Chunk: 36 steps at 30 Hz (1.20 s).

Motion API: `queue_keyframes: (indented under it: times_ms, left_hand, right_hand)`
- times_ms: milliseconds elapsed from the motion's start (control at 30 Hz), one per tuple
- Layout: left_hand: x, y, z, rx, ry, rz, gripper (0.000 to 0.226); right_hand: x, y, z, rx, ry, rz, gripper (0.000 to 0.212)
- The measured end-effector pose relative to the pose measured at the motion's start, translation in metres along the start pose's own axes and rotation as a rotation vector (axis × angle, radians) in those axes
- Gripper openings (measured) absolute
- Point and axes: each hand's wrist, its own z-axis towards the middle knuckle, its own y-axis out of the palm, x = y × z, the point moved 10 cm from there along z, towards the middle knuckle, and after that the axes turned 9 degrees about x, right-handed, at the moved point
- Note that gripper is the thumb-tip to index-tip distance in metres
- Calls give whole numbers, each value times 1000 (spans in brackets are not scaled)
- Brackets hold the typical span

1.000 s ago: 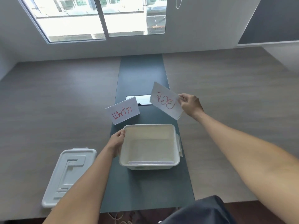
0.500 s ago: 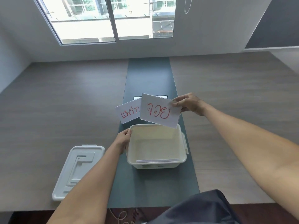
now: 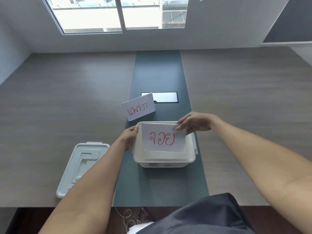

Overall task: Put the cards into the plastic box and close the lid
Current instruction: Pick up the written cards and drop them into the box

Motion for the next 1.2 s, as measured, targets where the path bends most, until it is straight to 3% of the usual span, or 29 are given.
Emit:
queue_keyframes:
  times_ms: [600,733,1200]
  left_hand:
    - [-1,3,-3,-17,20,-12,28]
    - [2,5,-7,-31,34,-4,26]
    - [7,-8,-15,-32,108,20,29]
  right_hand:
    - [66,56,9,-225,268,-183,41]
    - [59,56,13,-232,243,-167,41]
    - [-45,-8,38,228,-241,48,40]
